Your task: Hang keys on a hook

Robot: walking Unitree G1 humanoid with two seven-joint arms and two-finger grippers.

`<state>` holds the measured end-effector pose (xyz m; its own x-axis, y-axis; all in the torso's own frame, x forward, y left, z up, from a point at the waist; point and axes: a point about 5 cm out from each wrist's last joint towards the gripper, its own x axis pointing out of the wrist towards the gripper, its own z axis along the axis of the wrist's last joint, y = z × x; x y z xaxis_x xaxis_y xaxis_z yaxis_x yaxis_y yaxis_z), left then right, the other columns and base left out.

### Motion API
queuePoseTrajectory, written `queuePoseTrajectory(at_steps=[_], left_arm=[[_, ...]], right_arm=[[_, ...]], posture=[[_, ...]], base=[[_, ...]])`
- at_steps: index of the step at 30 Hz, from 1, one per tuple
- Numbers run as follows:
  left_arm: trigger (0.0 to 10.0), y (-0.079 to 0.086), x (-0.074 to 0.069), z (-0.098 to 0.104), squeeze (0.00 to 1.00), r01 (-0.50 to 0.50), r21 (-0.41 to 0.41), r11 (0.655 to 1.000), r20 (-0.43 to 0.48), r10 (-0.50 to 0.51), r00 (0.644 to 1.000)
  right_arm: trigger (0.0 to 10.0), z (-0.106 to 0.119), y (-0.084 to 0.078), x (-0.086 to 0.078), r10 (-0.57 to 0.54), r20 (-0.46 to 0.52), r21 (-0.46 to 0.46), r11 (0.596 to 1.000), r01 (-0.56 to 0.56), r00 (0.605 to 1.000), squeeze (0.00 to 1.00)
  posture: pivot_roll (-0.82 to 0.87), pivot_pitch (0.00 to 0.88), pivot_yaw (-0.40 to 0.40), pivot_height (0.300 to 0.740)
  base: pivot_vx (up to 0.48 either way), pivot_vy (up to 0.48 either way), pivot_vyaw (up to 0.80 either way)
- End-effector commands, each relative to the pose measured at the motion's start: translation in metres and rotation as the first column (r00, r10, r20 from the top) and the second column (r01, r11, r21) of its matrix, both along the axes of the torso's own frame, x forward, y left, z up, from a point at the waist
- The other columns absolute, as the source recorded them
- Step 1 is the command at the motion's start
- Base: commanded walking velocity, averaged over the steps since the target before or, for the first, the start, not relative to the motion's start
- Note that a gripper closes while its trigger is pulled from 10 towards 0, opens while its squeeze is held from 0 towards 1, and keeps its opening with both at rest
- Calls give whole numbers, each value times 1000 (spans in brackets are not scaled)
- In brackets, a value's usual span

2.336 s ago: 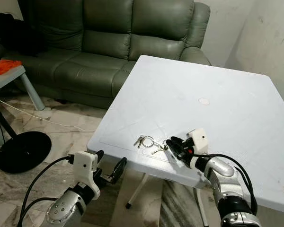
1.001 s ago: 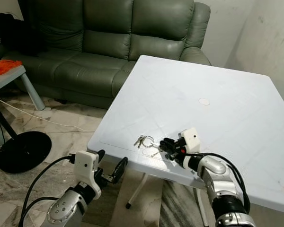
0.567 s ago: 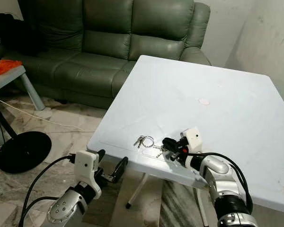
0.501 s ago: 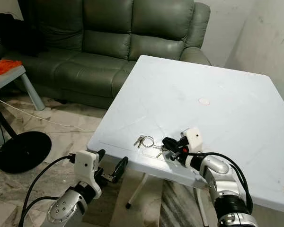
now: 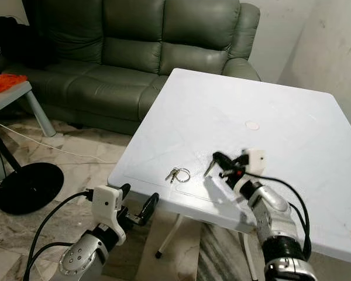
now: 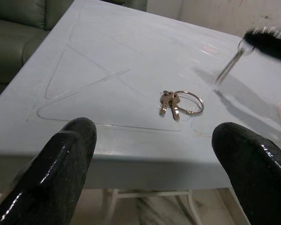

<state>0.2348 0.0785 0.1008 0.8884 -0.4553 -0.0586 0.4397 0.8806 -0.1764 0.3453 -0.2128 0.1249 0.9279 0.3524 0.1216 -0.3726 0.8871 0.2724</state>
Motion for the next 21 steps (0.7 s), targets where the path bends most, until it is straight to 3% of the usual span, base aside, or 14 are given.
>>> queuePoseTrajectory(at_steps=[1,9,15,16,17,18,21], left_arm=[[10000,-2,2,1,0,1,-2,1000,7,-1,1000],[10000,4,19,6,0,-47,-21,999,25,48,999],[10000,17,38,16,0,-142,-75,987,39,146,989],[10000,19,41,20,0,-158,-93,983,44,163,986],[10000,20,42,20,0,-162,-98,982,45,167,985],[10000,22,44,23,0,-164,-109,980,55,171,984],[10000,26,46,25,0,-167,-118,979,72,176,982]], right_arm=[[0,12,-4,2,-53,55,35,998,51,997,0],[0,26,3,-8,-146,152,75,988,136,978,0],[0,34,18,-25,-203,246,9,978,207,948,0],[3608,34,23,-30,-215,242,10,976,219,946,0],[3608,33,26,-32,-215,237,15,976,218,947,0],[10000,33,30,-36,-216,241,6,975,221,946,0],[10000,30,37,-46,-222,236,-14,973,232,946,0]], posture=[[92,46,-62,740],[76,18,-55,740],[65,2,-51,740],[58,0,-50,740],[58,0,-50,740],[54,0,-48,740],[37,0,-40,740]], base=[[0,0,0],[0,0,0],[0,0,0],[0,0,0],[0,0,0],[0,0,0],[0,0,0]])
